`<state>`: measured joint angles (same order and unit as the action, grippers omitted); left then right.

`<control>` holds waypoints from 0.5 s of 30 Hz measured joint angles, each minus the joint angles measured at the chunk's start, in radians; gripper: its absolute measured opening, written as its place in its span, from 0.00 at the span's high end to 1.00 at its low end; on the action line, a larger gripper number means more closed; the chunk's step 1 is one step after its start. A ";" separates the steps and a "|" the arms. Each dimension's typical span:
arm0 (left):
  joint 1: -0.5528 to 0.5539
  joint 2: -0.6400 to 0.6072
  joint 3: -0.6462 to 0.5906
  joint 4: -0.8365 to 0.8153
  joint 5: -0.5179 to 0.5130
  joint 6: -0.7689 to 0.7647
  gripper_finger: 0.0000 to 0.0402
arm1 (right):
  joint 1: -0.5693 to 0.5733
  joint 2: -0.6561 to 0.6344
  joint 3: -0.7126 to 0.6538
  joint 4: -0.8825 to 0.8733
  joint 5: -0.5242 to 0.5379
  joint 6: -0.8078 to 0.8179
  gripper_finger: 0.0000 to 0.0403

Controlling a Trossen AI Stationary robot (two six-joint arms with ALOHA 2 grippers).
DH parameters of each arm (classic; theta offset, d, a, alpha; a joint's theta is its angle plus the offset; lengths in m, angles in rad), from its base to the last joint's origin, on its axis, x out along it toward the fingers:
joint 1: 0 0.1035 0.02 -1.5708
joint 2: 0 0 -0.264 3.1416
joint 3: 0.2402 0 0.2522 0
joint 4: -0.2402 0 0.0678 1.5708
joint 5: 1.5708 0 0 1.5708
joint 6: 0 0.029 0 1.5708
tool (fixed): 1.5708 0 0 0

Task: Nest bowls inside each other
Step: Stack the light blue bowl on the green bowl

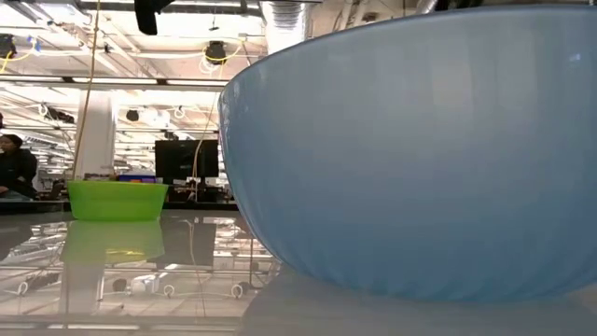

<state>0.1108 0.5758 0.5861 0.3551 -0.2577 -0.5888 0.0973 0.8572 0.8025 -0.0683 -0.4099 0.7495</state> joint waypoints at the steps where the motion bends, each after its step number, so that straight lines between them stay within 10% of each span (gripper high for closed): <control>1: 0.000 0.000 0.000 0.001 0.000 -0.007 0.37 | 0.030 0.013 0.006 -0.009 0.020 -0.002 0.46; 15: 0.000 0.000 0.000 0.002 0.000 -0.033 0.37 | 0.307 0.259 0.006 -0.264 0.275 0.043 0.46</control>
<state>0.1108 0.5762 0.5861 0.3570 -0.2577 -0.6214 0.4047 1.1161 0.8089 -0.3327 -0.1351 0.7926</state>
